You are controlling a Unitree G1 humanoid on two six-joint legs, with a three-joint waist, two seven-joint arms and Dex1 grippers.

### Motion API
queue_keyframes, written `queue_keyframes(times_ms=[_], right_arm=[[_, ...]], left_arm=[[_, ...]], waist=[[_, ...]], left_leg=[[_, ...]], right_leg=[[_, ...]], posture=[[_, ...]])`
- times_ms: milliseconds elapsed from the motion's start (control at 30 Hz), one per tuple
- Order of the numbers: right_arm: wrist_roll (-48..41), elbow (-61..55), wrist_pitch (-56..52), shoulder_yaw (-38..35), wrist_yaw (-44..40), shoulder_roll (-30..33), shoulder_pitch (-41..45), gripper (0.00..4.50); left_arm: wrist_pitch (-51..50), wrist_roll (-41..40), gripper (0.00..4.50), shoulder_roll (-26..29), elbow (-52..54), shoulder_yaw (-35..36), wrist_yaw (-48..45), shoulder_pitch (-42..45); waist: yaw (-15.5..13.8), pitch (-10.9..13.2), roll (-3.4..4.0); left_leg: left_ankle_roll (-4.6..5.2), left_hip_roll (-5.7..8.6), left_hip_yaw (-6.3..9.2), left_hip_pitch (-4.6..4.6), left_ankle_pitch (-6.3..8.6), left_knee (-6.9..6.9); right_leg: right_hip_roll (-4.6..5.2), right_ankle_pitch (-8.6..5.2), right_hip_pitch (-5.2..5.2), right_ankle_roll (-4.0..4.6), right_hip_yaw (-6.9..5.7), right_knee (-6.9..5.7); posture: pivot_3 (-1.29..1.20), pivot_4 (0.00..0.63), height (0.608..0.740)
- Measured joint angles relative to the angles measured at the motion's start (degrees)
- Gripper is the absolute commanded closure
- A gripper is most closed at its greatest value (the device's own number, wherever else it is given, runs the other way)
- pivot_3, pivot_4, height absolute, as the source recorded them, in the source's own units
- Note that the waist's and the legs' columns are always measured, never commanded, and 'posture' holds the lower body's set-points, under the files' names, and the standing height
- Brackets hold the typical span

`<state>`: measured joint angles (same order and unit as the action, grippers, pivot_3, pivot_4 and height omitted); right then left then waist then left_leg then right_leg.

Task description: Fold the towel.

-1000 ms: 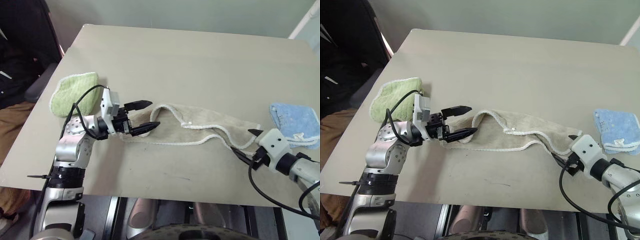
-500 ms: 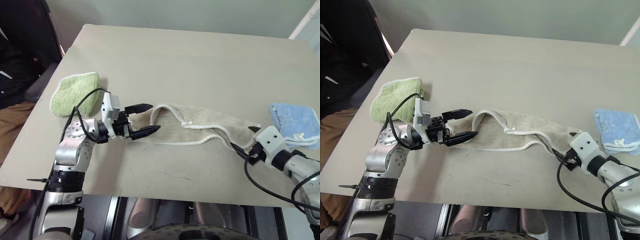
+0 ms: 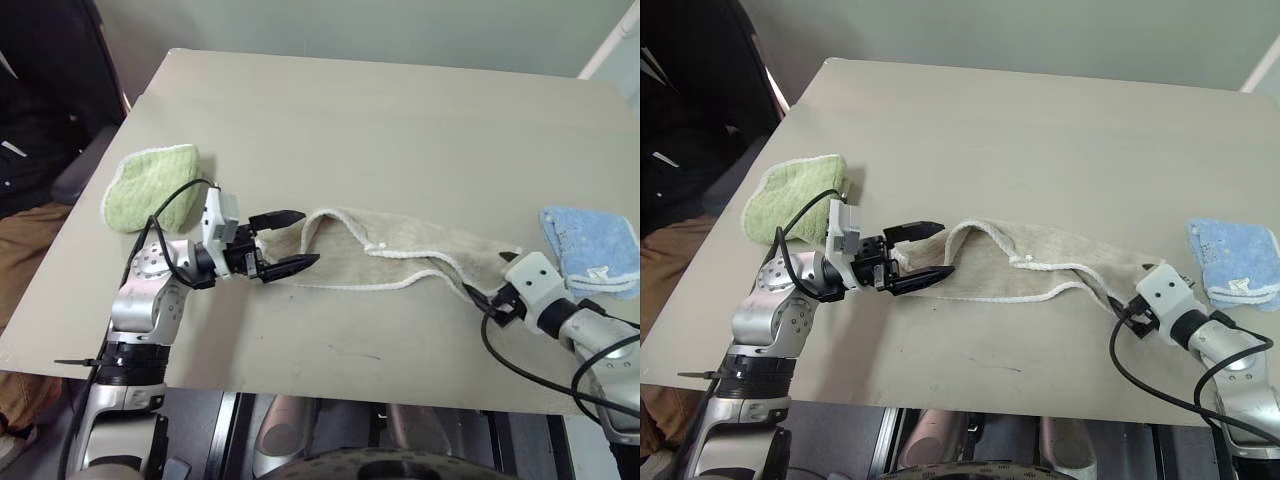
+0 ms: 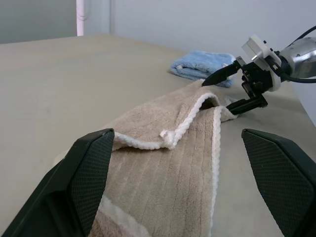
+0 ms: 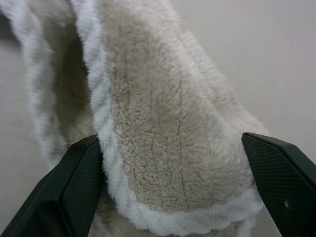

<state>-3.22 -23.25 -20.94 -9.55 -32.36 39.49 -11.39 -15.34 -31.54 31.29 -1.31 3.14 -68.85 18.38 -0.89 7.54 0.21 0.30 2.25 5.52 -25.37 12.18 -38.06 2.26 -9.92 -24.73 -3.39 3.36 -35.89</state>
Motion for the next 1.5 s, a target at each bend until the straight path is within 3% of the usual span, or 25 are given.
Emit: queue_keyframes(times_ms=[467, 933, 1500], right_arm=[[0.3, -0.3, 4.6, -3.6, 1.9, -0.8, -1.6, 0.00], [6.7, 3.8, 13.9, -5.4, 3.3, 1.4, -1.4, 0.00], [11.4, 11.1, 30.7, -2.7, -0.3, 7.1, 1.8, 0.00]], left_arm=[[0.0, 0.1, 0.03, -0.5, 0.0, 0.0, 0.1, -0.3], [-0.1, 0.1, 0.03, -1.0, 0.1, -0.5, 0.2, 0.1], [0.3, 0.1, 0.03, -1.1, 0.0, -0.6, -0.6, -0.8]], waist=[[0.0, 0.0, 0.00], [0.0, 0.0, 0.01], [0.1, 0.0, 0.01]], left_leg=[[-0.04, 0.00, 0.00, -0.01, 0.03, 0.03], [-0.06, -0.01, 0.00, 0.00, 0.05, 0.04], [-0.05, -0.03, 0.01, 0.00, 0.05, 0.04]], right_leg=[[0.00, -0.05, -0.02, -0.02, 0.00, 0.00], [0.00, -0.05, -0.03, -0.02, 0.01, 0.00], [0.00, -0.06, -0.01, -0.05, 0.00, 0.01]], posture=[[0.00, 0.150, 0.740], [0.00, 0.150, 0.740], [0.00, 0.150, 0.740]])
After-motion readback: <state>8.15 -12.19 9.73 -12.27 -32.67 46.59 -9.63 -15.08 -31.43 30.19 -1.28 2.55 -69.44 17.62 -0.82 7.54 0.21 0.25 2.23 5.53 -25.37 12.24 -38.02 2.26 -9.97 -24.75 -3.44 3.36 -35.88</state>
